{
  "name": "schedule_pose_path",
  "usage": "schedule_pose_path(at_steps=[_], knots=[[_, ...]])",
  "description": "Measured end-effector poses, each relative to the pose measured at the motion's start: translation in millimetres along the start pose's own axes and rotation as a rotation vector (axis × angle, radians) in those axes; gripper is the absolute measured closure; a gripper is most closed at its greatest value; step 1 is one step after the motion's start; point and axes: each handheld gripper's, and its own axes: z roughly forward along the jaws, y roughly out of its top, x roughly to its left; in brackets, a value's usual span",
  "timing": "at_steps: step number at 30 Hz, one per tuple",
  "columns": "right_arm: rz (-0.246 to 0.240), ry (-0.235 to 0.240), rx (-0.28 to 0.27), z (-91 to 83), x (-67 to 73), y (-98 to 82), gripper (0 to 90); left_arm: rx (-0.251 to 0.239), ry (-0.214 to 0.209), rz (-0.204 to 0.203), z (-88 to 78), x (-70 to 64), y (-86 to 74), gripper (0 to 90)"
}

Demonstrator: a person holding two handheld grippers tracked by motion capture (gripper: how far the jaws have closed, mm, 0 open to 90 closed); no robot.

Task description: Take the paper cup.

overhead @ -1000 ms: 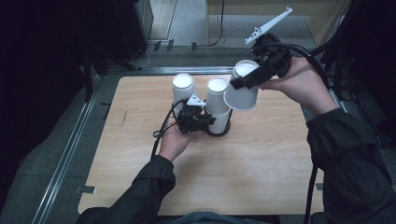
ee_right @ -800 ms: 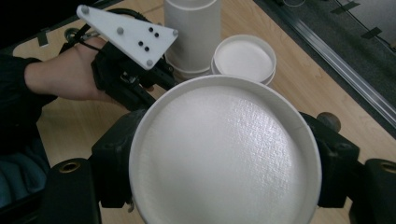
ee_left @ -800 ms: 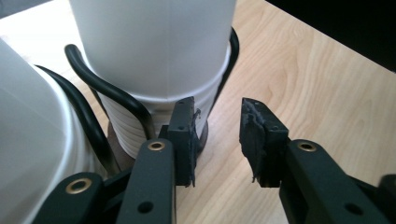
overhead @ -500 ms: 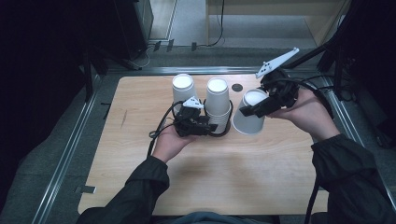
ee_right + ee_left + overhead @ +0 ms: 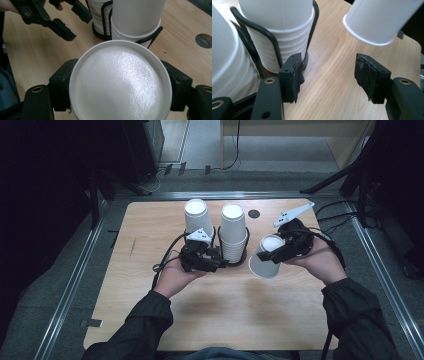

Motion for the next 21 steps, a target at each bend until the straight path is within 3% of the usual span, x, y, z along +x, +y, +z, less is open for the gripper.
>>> schedule_pose_path(at_steps=[3, 4, 9, 12, 19, 20, 21], knots=[[0.025, 0.007, -0.003, 8.8, -3.2, -7.6, 25.2, -0.006, -0.005, 0.003, -0.6, 1.0, -3.9, 37.2], [0.032, 0.008, 0.007, 18.7, -4.1, -15.1, 25.2, -0.009, -0.017, 0.002, -1.3, 3.2, -8.8, 36.5], [0.014, 0.011, 0.002, 37.1, -1.4, -28.3, 25.2, 0.003, -0.026, 0.013, -3.2, 6.2, -17.0, 36.3], [0.033, 0.031, 0.012, 53.9, 0.7, -41.0, 25.3, 0.011, -0.021, 0.023, -4.3, 6.3, -21.7, 36.7], [0.036, 0.059, 0.002, 63.1, 8.8, -49.0, 25.2, 0.026, -0.027, 0.049, -4.2, 6.5, -33.5, 33.3], [0.024, 0.065, 0.001, 65.3, 12.0, -50.0, 25.2, 0.061, -0.027, 0.06, -2.5, 6.2, -36.7, 33.6], [0.024, 0.065, 0.001, 65.3, 12.0, -50.0, 25.2, 0.061, -0.027, 0.06, -2.5, 6.2, -36.7, 34.4]])
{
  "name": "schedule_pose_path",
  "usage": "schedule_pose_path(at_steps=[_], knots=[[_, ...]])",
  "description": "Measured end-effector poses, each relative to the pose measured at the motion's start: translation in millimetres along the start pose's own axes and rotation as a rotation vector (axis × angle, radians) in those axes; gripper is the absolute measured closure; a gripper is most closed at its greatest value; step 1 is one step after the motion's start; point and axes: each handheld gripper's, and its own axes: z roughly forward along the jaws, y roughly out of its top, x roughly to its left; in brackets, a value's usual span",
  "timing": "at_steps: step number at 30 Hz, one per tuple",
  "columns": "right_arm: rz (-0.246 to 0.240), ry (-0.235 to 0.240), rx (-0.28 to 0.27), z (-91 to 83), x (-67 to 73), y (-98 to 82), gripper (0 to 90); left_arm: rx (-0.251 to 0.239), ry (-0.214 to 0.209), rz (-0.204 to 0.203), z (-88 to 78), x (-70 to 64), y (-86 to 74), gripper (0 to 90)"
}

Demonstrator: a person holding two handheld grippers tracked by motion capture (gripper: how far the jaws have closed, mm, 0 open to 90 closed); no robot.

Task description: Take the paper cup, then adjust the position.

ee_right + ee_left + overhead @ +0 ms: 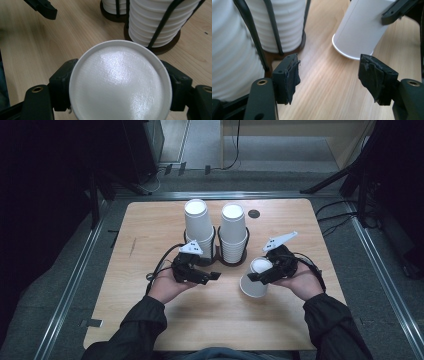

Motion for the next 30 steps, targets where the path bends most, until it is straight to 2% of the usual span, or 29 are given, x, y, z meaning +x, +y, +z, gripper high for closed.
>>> schedule_pose_path(at_steps=[1, 2, 5, 8, 13, 15, 16, 17, 18, 19, 21, 22, 23, 26, 30], knots=[[-0.016, -0.004, 0.001, 3.0, 3.3, -1.1, 25.2, 0.014, -0.01, 0.015, 0.7, 0.0, -1.7, 34.9], [-0.018, -0.002, 0.0, 4.1, 4.4, -1.3, 25.2, 0.014, -0.01, 0.015, 0.7, 0.0, -1.7, 34.9], [-0.068, -0.02, -0.021, 6.7, 9.7, -0.9, 25.2, -0.005, -0.034, 0.003, -0.2, 1.9, -4.8, 34.8], [-0.079, -0.013, -0.049, 7.6, 12.6, 1.1, 25.2, -0.014, -0.033, 0.007, -0.8, 3.8, -7.6, 34.6], [-0.08, 0.0, -0.049, 10.2, 14.7, 0.3, 25.2, -0.011, -0.031, -0.004, -3.3, 8.2, -9.6, 32.9], [-0.074, 0.009, -0.048, 12.4, 14.6, -0.8, 25.2, -0.019, -0.045, -0.011, -5.8, 8.6, -9.7, 31.4], [-0.069, 0.018, -0.052, 13.7, 14.9, -1.0, 25.2, -0.038, -0.076, -0.016, -7.8, 8.2, -9.5, 29.7], [-0.069, 0.018, -0.052, 13.7, 14.9, -1.0, 25.2, -0.038, -0.076, -0.016, -7.8, 8.2, -9.5, 27.2], [-0.069, 0.02, -0.053, 14.0, 14.9, -0.8, 25.2, -0.048, -0.131, -0.018, -8.2, 8.1, -9.7, 27.2], [-0.07, 0.027, -0.056, 14.5, 14.9, 0.1, 25.2, -0.047, -0.152, -0.014, -8.0, 7.4, -9.8, 20.7], [-0.066, 0.043, -0.069, 15.0, 14.7, 0.9, 25.2, -0.014, -0.149, 0.031, -5.9, 2.6, -9.3, 16.6], [-0.066, 0.043, -0.069, 15.0, 14.7, 0.9, 25.2, -0.014, -0.149, 0.031, -5.9, 2.6, -9.3, 15.3], [-0.072, 0.049, -0.074, 15.4, 15.0, 1.5, 25.2, 0.007, -0.157, 0.04, -3.5, 1.8, -9.3, 12.9], [-0.075, 0.059, -0.076, 15.9, 15.6, 2.1, 25.2, 0.023, -0.18, 0.057, -1.6, 1.4, -10.3, 12.9], [-0.073, 0.078, -0.093, 17.3, 14.9, 2.9, 25.2, 0.023, -0.181, 0.062, -1.0, 0.3, -11.1, 13.3]])
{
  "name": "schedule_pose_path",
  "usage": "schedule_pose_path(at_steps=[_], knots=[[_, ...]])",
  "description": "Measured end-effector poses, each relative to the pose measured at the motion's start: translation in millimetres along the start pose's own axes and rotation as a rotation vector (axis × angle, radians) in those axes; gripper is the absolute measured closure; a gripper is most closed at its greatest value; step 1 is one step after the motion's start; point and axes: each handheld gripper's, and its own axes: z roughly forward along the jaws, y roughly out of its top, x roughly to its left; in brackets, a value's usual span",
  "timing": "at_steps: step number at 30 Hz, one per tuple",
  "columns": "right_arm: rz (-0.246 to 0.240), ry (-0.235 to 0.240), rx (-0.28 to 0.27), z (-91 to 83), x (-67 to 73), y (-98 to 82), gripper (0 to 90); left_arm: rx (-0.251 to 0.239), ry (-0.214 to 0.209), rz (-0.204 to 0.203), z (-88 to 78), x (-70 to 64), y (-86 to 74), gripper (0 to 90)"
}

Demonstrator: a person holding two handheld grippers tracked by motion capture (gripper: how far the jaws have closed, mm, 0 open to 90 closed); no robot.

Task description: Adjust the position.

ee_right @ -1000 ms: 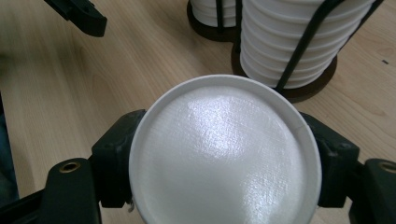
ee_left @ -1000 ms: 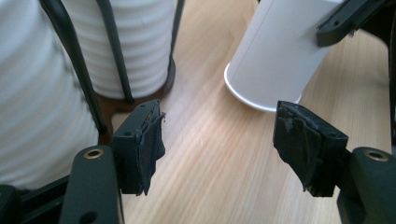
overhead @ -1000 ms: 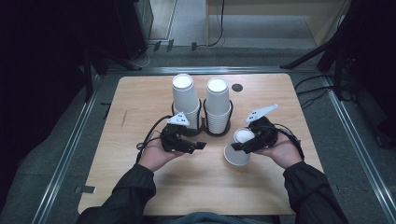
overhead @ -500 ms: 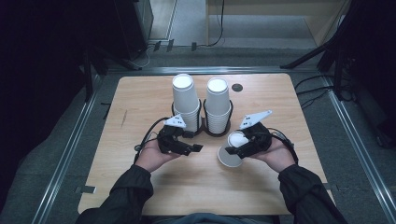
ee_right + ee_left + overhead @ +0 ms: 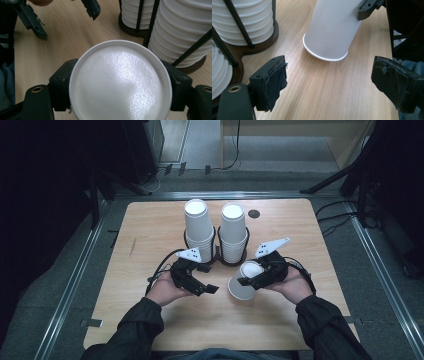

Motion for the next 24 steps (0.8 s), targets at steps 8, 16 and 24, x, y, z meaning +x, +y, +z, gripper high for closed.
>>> schedule_pose_path(at_steps=[8, 16, 24], knots=[[-0.01, 0.042, -0.02, 4.7, 4.7, 4.7, 25.2, 0.011, -0.013, -0.004, 8.1, -1.0, 1.7, 12.6], [-0.015, 0.07, -0.053, 3.2, 5.1, 6.3, 25.3, -0.001, -0.008, 0.011, 13.1, -3.3, 2.9, 12.6], [-0.016, 0.095, -0.08, 3.1, 7.9, 9.9, 25.3, 0.007, -0.028, 0.016, 20.5, -4.6, 4.4, 9.1]])
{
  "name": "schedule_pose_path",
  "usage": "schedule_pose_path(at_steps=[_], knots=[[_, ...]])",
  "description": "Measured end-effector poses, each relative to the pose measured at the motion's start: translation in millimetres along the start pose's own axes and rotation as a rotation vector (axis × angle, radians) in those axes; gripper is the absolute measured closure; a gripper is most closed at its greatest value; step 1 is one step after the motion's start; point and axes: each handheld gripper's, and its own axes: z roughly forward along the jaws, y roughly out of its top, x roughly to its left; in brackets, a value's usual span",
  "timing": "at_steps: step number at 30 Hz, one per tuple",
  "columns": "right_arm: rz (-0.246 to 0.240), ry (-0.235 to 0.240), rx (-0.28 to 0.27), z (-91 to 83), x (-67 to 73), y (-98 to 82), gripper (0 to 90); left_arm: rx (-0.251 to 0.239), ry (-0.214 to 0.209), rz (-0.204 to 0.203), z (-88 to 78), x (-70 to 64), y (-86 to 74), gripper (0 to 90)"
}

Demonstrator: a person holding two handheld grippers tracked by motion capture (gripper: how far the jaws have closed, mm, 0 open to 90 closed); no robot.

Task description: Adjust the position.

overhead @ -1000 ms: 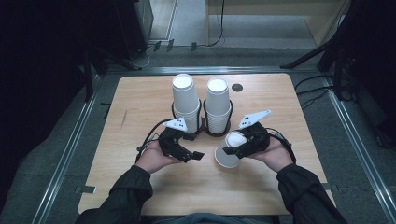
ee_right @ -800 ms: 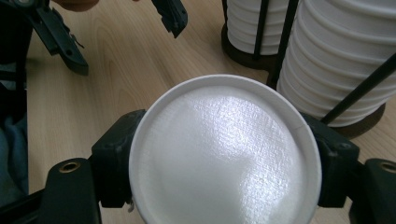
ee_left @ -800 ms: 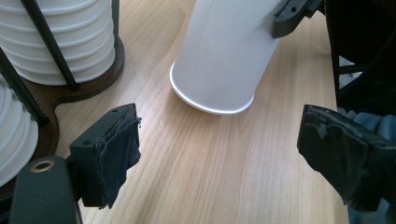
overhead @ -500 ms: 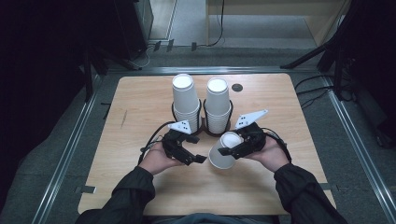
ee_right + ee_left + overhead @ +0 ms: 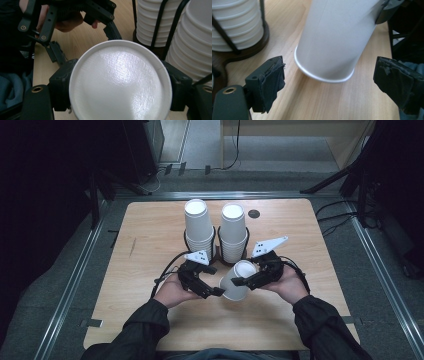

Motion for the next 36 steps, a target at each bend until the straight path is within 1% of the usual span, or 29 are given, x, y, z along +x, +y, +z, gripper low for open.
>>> schedule_pose_path(at_steps=[1, 3, 4, 6, 8, 9, 10, 13, 14, 15, 16, 21, 22, 25, 26, 27, 28, 31, 32, 33, 36], knots=[[-0.002, 0.007, -0.007, 0.6, 1.9, 1.7, 25.3, 0.003, 0.001, 0.003, 2.4, -1.0, 0.7, 9.1], [-0.004, 0.008, -0.01, 0.7, 2.5, 2.3, 25.3, 0.007, -0.006, 0.005, 4.4, -1.4, 1.1, 9.0], [-0.005, 0.014, -0.016, 0.8, 3.3, 3.3, 25.3, 0.01, -0.01, 0.013, 6.4, -2.0, 1.3, 9.0], [-0.005, 0.032, -0.031, 1.0, 5.1, 5.7, 25.3, 0.015, -0.021, 0.013, 9.9, -3.0, 1.7, 8.0], [-0.008, 0.039, -0.033, 1.6, 6.9, 7.3, 25.3, 0.022, -0.031, 0.043, 13.7, -4.9, 2.2, 7.9], [-0.008, 0.039, -0.033, 1.6, 6.9, 7.3, 25.3, 0.022, -0.031, 0.043, 13.7, -4.9, 2.2, 7.7], [-0.009, 0.042, -0.034, 1.9, 7.5, 7.9, 25.3, 0.026, -0.016, 0.054, 15.9, -6.1, 2.4, 7.7], [-0.005, 0.068, -0.057, 1.8, 10.1, 11.2, 25.4, 0.025, -0.026, 0.057, 18.5, -6.4, 2.2, 6.1], [-0.003, 0.076, -0.062, 1.8, 10.9, 12.2, 25.4, 0.023, -0.033, 0.067, 19.5, -6.9, 2.5, 5.1], [-0.004, 0.084, -0.071, 2.0, 11.9, 13.1, 25.5, 0.023, -0.033, 0.067, 19.5, -6.9, 2.5, 4.3], [-0.007, 0.088, -0.076, 1.9, 13.1, 14.1, 25.5, 0.012, -0.043, 0.062, 20.1, -7.6, 2.8, 4.3], [-0.012, 0.094, -0.105, 1.1, 16.5, 16.6, 25.5, -0.006, -0.056, 0.057, 19.9, -8.5, 3.4, 4.3], [-0.012, 0.094, -0.111, 0.7, 16.6, 16.7, 25.5, -0.019, -0.057, 0.063, 18.4, -8.9, 3.4, 4.6], [0.006, 0.104, -0.137, -1.6, 15.3, 17.0, 25.6, -0.036, -0.067, 0.056, 16.7, -8.8, 3.8, 6.5], [0.015, 0.111, -0.151, -2.6, 14.4, 16.9, 25.7, -0.041, -0.071, 0.059, 16.1, -9.0, 3.9, 7.0], [0.015, 0.111, -0.151, -2.6, 14.4, 16.9, 25.7, -0.041, -0.071, 0.059, 16.1, -9.0, 3.9, 7.7], [0.007, 0.11, -0.149, -2.5, 14.6, 17.0, 25.9, -0.043, -0.058, 0.067, 15.9, -10.4, 3.8, 8.9], [0.002, 0.106, -0.145, -2.4, 15.0, 17.0, 26.1, -0.039, -0.052, 0.078, 15.3, -10.7, 4.0, 11.6], [0.002, 0.106, -0.134, -2.3, 14.7, 16.5, 26.2, -0.021, -0.055, 0.078, 15.4, -10.7, 5.0, 13.8], [0.009, 0.109, -0.132, -2.3, 14.6, 16.2, 26.2, -0.019, -0.059, 0.075, 15.4, -10.6, 4.9, 14.4], [0.002, 0.112, -0.122, -1.4, 13.3, 15.4, 26.0, -0.005, -0.054, 0.082, 15.1, -10.7, 5.0, 16.7]])
